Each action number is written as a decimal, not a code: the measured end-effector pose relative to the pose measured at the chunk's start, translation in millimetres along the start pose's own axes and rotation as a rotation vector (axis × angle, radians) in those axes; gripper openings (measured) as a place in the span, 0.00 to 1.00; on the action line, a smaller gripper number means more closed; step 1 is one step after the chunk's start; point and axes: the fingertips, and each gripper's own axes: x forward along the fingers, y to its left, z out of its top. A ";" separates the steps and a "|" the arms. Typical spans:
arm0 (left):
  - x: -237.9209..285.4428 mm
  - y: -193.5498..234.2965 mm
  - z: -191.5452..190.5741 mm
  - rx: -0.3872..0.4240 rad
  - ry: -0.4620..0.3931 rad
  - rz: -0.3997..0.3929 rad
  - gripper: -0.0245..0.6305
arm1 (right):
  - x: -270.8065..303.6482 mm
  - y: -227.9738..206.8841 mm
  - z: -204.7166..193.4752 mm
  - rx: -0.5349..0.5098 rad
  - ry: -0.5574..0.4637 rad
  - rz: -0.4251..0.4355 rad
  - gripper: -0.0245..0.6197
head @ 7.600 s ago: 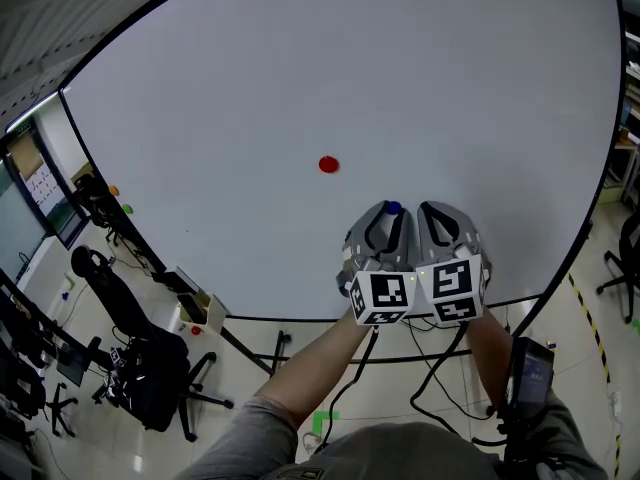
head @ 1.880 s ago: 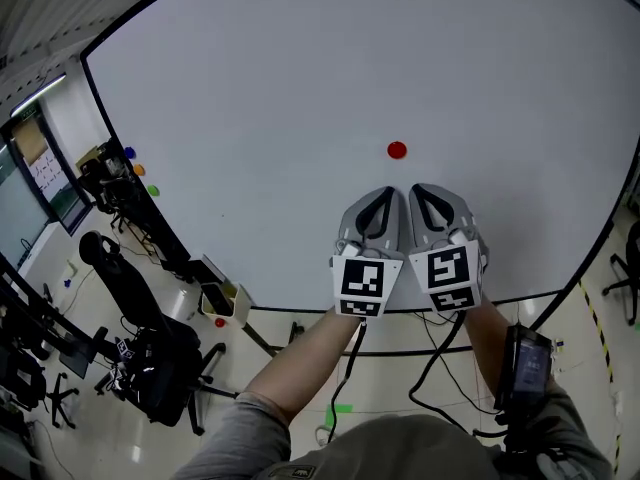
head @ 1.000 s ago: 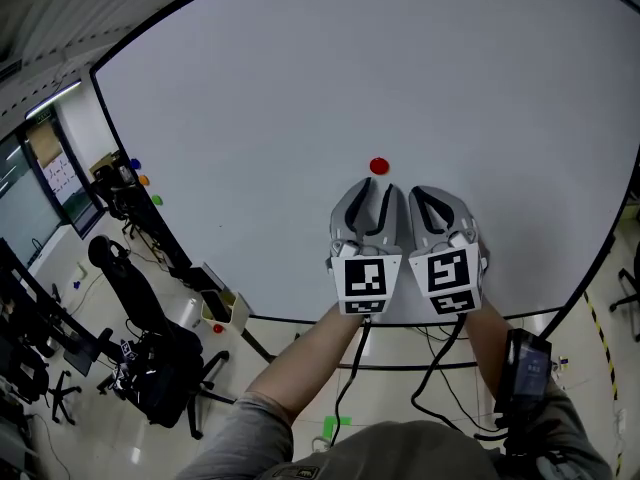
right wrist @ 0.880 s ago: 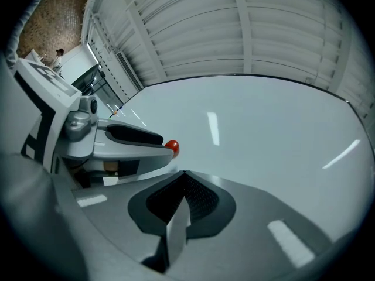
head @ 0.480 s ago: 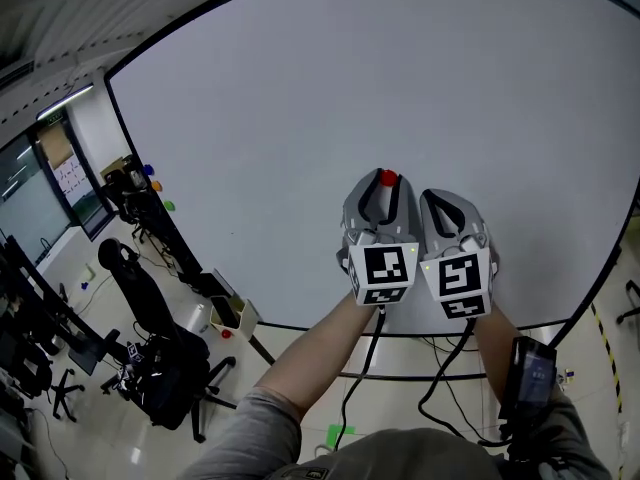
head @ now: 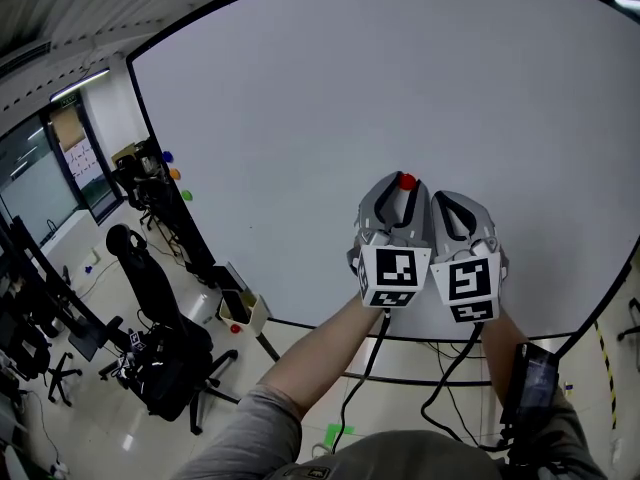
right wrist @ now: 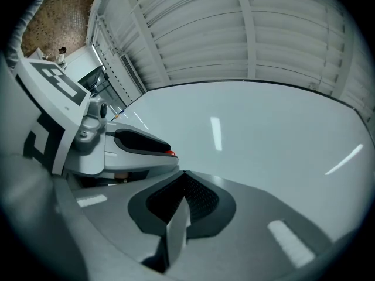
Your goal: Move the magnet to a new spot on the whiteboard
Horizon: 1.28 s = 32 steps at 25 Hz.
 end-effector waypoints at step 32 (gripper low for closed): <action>-74.8 234.8 -56.4 -0.049 0.029 0.067 0.21 | 129.9 173.9 120.2 -0.043 -0.077 0.110 0.05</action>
